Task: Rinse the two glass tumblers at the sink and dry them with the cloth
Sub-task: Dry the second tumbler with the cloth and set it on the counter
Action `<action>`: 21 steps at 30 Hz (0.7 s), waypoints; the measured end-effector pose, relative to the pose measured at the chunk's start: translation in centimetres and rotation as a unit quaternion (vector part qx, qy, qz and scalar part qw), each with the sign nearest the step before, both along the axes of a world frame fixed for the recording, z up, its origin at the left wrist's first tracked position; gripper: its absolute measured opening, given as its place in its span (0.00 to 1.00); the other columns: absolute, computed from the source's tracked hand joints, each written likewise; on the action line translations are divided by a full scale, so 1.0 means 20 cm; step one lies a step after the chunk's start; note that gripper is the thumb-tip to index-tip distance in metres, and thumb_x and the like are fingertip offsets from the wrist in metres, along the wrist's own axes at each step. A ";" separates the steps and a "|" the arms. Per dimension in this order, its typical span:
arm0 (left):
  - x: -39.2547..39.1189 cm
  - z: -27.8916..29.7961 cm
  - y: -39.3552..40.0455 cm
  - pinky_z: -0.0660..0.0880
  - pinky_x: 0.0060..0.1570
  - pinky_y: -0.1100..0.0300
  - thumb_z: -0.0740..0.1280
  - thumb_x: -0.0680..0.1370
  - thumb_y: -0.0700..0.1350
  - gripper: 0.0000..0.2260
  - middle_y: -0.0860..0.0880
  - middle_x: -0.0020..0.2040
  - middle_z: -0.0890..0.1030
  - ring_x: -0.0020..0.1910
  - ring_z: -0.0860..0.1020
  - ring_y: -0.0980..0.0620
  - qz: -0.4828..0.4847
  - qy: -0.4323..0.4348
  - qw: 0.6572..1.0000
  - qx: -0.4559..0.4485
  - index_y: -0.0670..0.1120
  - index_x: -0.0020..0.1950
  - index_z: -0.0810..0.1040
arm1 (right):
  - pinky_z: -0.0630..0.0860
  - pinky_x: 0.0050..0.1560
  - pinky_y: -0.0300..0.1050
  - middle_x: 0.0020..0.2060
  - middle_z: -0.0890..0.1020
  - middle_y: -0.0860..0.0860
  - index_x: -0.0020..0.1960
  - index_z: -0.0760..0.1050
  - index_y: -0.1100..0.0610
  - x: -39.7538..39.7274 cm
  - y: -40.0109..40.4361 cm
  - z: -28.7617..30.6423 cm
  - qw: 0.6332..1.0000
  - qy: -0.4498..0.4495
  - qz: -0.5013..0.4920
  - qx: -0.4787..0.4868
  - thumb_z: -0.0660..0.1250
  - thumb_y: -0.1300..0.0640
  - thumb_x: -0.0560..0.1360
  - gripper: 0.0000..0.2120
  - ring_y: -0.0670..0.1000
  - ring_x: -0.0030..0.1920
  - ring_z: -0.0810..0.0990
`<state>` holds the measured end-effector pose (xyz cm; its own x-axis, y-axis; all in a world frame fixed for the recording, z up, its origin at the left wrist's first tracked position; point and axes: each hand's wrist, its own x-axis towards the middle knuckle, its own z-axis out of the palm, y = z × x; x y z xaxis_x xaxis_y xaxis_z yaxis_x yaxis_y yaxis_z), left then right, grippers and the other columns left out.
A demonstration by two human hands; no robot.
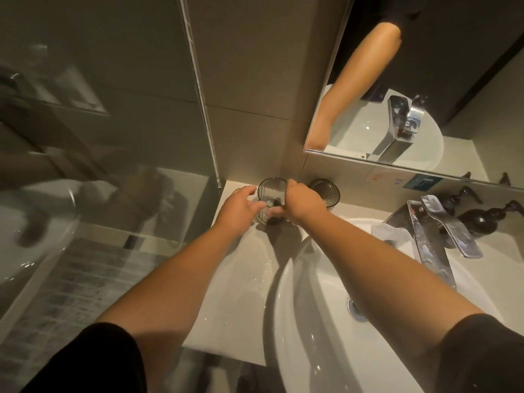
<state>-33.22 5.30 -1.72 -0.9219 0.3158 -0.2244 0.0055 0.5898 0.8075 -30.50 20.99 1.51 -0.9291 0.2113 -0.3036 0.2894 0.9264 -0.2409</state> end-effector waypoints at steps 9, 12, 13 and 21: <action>-0.02 0.01 0.01 0.74 0.56 0.57 0.67 0.81 0.41 0.17 0.47 0.62 0.80 0.55 0.80 0.47 0.055 -0.032 0.996 0.062 0.44 0.69 0.76 | 0.78 0.48 0.52 0.53 0.81 0.58 0.61 0.65 0.58 0.08 -0.01 -0.05 0.969 0.019 -0.099 -0.226 0.76 0.49 0.69 0.29 0.59 0.49 0.81; -0.05 -0.01 0.00 0.76 0.63 0.51 0.66 0.80 0.39 0.18 0.43 0.65 0.79 0.60 0.79 0.44 0.106 -0.047 0.989 0.095 0.41 0.71 0.75 | 0.73 0.60 0.51 0.64 0.74 0.60 0.73 0.58 0.59 0.10 0.01 -0.04 0.977 0.019 -0.083 -0.198 0.75 0.50 0.70 0.40 0.59 0.61 0.76; -0.04 -0.01 0.00 0.77 0.60 0.54 0.66 0.80 0.38 0.17 0.43 0.62 0.81 0.58 0.79 0.45 0.108 -0.045 0.988 0.097 0.41 0.69 0.76 | 0.70 0.64 0.50 0.68 0.71 0.60 0.75 0.56 0.59 0.10 0.02 -0.04 0.980 0.028 -0.069 -0.185 0.75 0.50 0.70 0.42 0.58 0.66 0.72; 0.01 -0.05 0.01 0.70 0.36 0.73 0.62 0.81 0.40 0.13 0.54 0.43 0.81 0.38 0.76 0.56 0.047 0.013 0.996 0.070 0.51 0.60 0.82 | 0.76 0.50 0.50 0.52 0.81 0.56 0.64 0.68 0.57 0.10 0.03 -0.08 0.983 0.091 -0.027 -0.155 0.73 0.53 0.72 0.24 0.58 0.51 0.80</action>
